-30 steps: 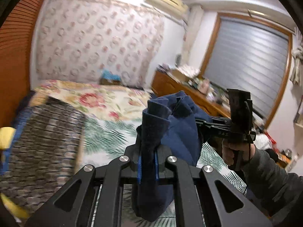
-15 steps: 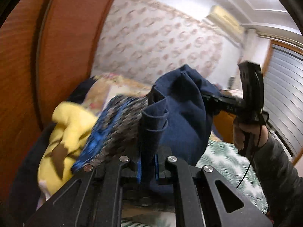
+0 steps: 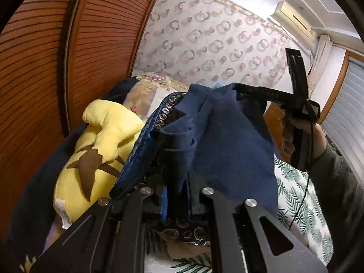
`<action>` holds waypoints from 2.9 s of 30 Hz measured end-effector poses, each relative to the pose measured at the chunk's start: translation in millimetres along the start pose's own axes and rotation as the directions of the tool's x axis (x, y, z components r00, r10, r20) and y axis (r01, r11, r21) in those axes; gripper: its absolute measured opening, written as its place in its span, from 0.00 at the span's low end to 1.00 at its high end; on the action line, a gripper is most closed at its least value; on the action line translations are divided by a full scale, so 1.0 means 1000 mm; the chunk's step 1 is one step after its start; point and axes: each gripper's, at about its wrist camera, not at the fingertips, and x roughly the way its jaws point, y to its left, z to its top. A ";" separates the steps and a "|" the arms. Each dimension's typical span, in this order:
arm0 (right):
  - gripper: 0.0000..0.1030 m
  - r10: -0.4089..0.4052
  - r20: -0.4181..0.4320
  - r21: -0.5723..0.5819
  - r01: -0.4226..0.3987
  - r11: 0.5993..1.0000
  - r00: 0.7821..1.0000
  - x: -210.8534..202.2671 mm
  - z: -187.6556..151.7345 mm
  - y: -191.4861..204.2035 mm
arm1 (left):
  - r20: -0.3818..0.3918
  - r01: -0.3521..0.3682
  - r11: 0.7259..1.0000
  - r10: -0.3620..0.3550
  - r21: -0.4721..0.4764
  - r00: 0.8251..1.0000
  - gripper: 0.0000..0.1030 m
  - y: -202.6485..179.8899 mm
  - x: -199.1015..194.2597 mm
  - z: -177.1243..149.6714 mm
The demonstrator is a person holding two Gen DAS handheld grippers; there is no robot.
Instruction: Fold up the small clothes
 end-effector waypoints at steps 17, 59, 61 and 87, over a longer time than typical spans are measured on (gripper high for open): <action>0.56 -0.011 0.093 -0.017 0.013 1.000 0.996 -0.103 -0.049 0.060 | 0.144 -0.115 0.971 0.086 0.208 0.986 0.99 -0.038 -0.037 0.007; 0.83 -0.338 0.173 0.258 0.288 0.922 0.925 -0.392 -0.238 0.149 | 0.118 0.075 0.889 -0.143 0.452 0.983 1.00 -0.228 -0.093 -0.058; 0.83 -0.363 0.169 0.284 0.307 0.908 0.916 -0.398 -0.243 0.153 | 0.110 0.079 0.885 -0.144 0.459 0.983 1.00 -0.234 -0.091 -0.062; 0.83 -0.569 0.214 0.374 0.472 0.799 0.794 -0.440 -0.236 0.229 | 0.142 0.111 0.893 -0.190 0.436 0.971 1.00 -0.276 -0.119 -0.057</action>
